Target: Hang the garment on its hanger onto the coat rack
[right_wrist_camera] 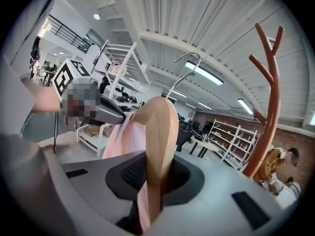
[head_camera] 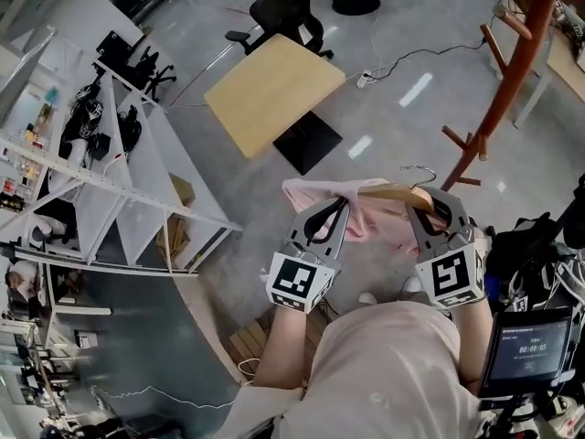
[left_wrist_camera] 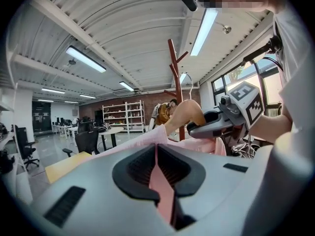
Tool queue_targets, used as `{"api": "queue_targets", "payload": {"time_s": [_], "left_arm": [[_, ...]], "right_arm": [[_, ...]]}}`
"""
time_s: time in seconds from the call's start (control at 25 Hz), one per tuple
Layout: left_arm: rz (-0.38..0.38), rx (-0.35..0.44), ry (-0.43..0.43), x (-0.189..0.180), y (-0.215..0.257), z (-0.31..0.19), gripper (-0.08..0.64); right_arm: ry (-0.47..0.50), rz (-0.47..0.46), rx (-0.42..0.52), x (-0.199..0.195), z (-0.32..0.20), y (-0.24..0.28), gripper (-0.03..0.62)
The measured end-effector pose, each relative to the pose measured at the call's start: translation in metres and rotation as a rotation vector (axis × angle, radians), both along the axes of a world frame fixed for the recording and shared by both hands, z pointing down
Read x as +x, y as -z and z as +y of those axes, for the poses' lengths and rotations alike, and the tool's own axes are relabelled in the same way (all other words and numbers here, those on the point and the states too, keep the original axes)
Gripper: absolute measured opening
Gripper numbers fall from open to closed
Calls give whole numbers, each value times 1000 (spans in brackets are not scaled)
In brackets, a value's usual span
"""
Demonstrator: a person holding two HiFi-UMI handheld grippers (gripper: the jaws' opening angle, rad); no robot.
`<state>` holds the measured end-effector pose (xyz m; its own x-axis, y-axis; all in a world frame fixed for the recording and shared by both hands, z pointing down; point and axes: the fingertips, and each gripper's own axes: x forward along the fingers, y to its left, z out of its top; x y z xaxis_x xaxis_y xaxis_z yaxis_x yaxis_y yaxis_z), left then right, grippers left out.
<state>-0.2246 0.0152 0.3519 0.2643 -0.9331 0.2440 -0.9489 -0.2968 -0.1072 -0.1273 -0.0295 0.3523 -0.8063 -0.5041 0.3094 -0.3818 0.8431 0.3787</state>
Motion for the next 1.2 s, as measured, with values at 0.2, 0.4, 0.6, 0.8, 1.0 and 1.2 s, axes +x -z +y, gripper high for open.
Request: {"api": "queue_targets", "payload": {"time_s": [0.2, 0.4, 0.6, 0.8, 1.0, 1.2], "left_arm": [[7, -7, -111, 38, -1, -23, 6], [16, -11, -203, 76, -6, -48, 6], [6, -26, -271, 112, -13, -70, 6], [3, -52, -292, 123, -22, -89, 6], [-9, -95, -302, 135, -39, -104, 6], [-19, -139, -304, 137, -51, -120, 6]], "right_arm": [[-100, 10, -16, 43, -12, -3, 75], [-196, 35, -41, 89, -26, -9, 75], [-244, 47, -59, 122, -43, -17, 75], [-263, 63, -96, 135, -60, -32, 75], [-260, 73, -145, 143, -73, -55, 64], [-251, 63, -203, 139, -86, -76, 51]]}}
